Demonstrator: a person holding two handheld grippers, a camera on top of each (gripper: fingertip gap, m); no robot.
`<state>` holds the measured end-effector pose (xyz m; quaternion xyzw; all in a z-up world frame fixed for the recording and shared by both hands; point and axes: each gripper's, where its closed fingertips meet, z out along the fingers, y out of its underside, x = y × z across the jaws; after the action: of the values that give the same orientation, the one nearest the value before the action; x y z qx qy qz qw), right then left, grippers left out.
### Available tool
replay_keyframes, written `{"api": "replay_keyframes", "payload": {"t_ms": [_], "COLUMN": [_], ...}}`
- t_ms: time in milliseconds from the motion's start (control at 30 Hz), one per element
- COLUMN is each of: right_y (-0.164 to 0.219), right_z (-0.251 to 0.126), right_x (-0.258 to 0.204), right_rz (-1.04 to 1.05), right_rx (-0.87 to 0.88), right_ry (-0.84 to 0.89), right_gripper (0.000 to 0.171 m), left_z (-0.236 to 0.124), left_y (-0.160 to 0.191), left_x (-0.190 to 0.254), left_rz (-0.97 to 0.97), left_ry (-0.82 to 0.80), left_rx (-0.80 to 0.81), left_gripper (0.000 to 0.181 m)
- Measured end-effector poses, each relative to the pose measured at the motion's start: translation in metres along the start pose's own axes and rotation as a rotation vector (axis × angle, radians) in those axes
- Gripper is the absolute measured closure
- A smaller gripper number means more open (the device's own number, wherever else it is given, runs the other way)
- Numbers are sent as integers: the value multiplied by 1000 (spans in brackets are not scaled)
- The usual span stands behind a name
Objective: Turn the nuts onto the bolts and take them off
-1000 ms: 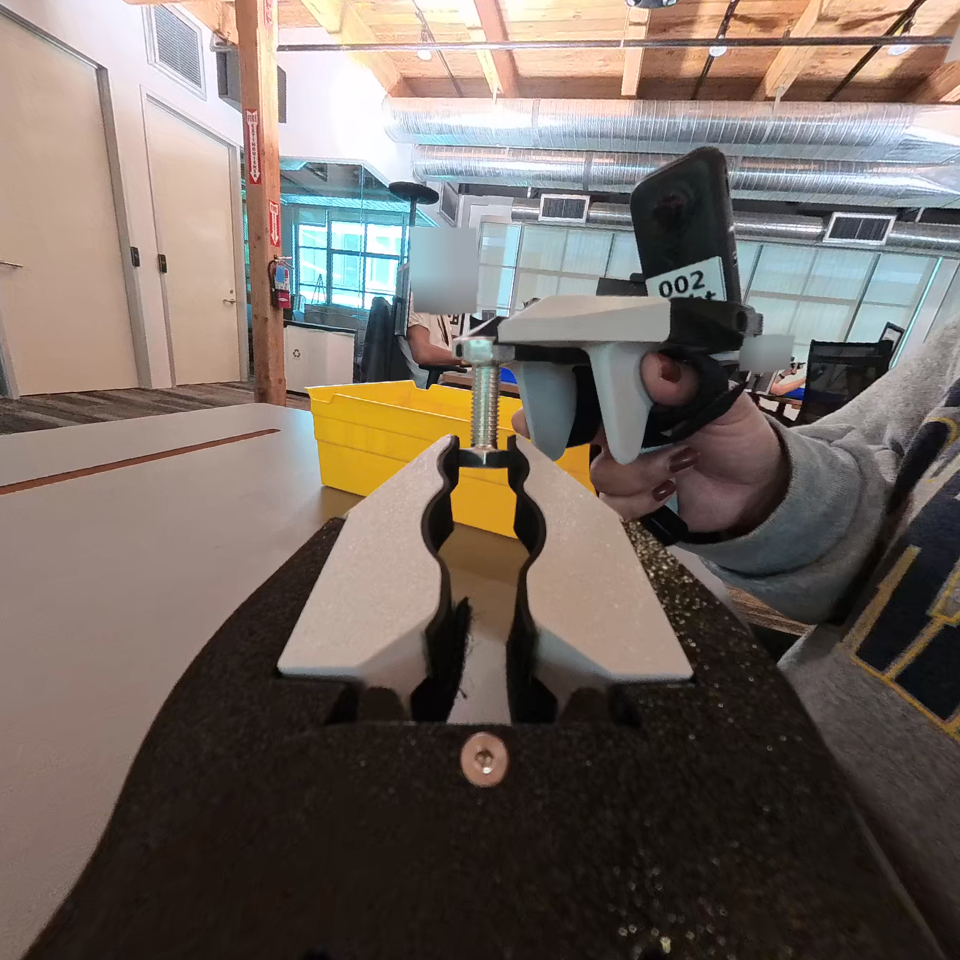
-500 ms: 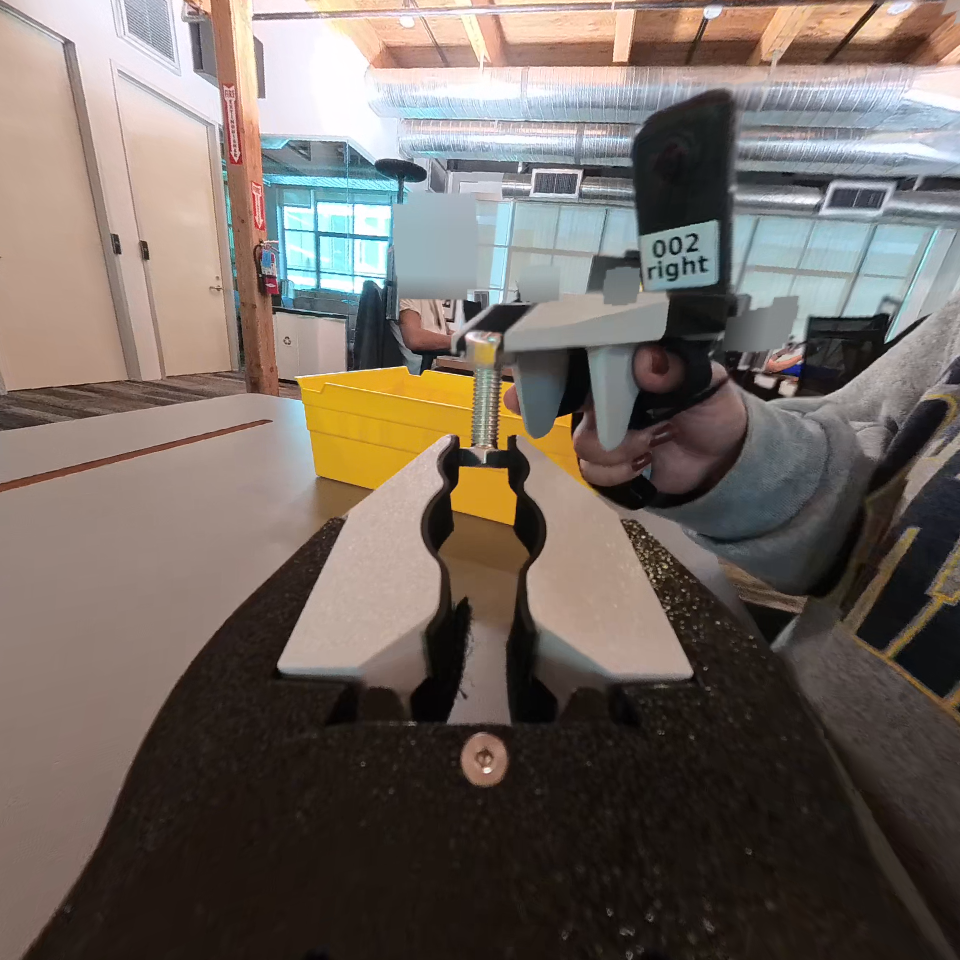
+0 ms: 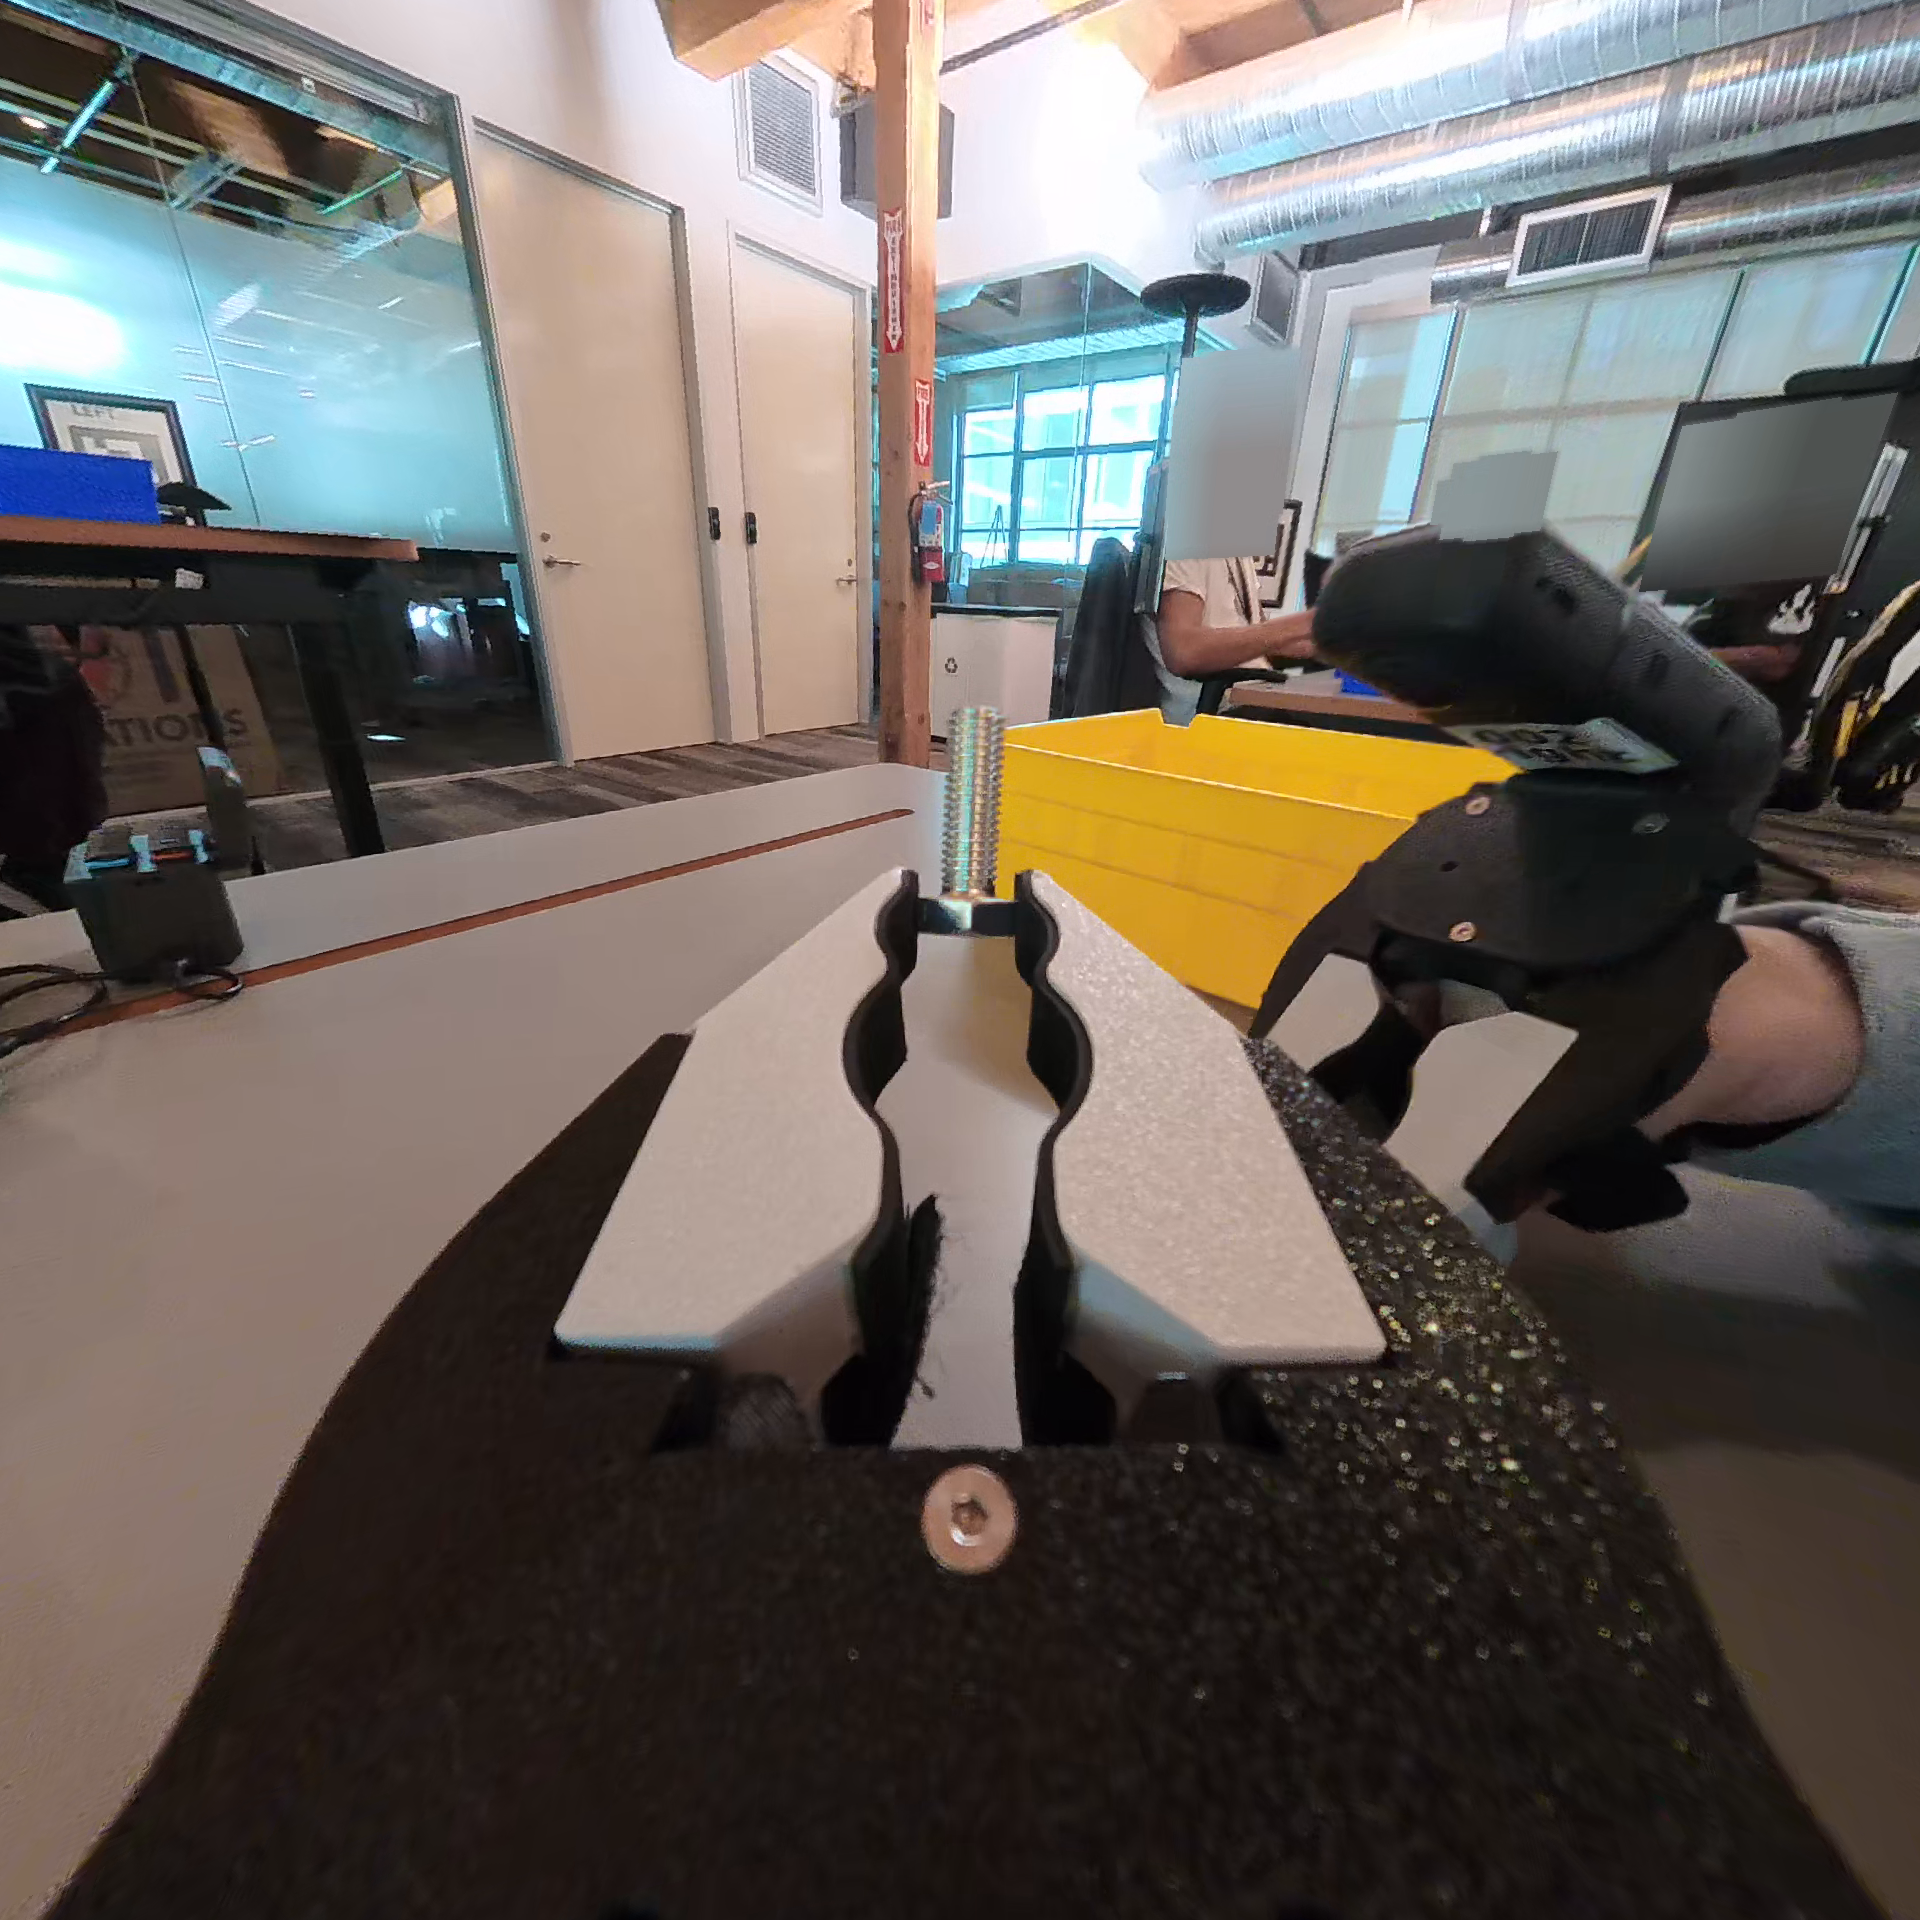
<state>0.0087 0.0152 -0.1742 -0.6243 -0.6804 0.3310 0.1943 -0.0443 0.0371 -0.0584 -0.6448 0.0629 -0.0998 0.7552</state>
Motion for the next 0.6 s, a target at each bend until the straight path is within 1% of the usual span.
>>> {"api": "replay_keyframes", "payload": {"t_ms": [33, 167, 200, 333, 500, 600], "right_y": [4, 9, 11, 14, 16, 17], "right_z": [1, -2, -4, -14, -15, -15], "right_x": [1, 0, -1, -2, -7, -6], "right_rz": [1, -32, -40, -123, -253, -388], "right_rx": [-22, -74, -97, -209, -348, -409], "right_ry": [-3, -22, -29, -23, -54, -59], "right_gripper": [154, 153, 146, 139, 143, 144], "left_z": [0, 0, 0, 0, 1, 1], "left_y": [0, 0, 1, 1, 4, 5], "left_x": [1, -1, -1, 0, 3, 4], "left_rz": [7, 25, 30, 71, 119, 129], "left_ry": [1, -11, -15, -20, -15, -10], "left_rx": [-4, -10, -13, -28, -54, -60], "left_gripper": [165, 165, 165, 165, 165, 165]}}
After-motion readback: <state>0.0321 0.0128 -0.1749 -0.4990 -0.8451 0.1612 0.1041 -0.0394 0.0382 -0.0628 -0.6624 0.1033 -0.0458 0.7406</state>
